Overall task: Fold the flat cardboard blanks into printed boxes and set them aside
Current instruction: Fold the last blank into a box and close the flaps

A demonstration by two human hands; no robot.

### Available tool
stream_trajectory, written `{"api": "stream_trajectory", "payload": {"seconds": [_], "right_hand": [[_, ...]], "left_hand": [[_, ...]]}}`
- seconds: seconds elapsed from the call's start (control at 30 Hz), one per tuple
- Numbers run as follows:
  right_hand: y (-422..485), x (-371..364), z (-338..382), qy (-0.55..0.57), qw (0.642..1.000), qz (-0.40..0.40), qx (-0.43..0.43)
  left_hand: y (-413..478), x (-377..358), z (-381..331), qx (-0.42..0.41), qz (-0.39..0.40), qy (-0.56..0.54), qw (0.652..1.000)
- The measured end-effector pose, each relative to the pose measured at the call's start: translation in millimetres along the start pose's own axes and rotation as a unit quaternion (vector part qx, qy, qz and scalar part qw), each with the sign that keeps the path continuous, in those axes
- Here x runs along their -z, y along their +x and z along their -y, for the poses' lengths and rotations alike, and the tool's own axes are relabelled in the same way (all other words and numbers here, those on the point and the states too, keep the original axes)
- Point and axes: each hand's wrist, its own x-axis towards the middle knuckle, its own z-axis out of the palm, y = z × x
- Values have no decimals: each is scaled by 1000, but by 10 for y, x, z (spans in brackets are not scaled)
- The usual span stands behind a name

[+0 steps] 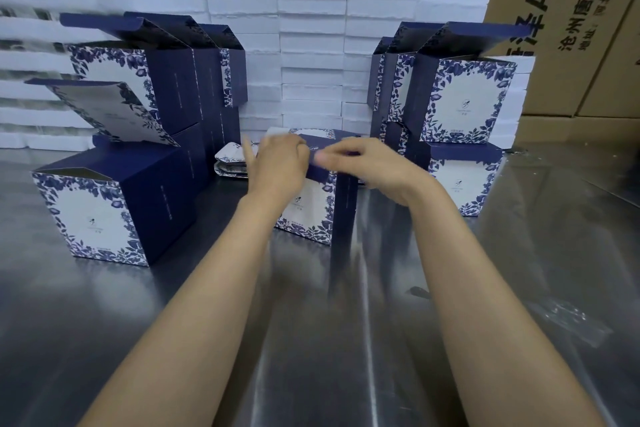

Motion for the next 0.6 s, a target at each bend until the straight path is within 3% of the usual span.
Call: {"api": "stream_trajectory", "payload": {"seconds": [0.1,0.23,0.37,0.6], "right_hand": [[22,-60,-59,-4,999,17,41],[43,-101,-288,24,988,-122,95],[52,-161,-400,77,970,-191,128],[70,-183,-438,8,955,-229,188]], "left_hand": [[43,63,22,-20,38,6,999],[111,220,136,-59,126,-73,988],[77,210,187,-98,74,-144,982],[73,130,150,-96,56,-192,975]]}}
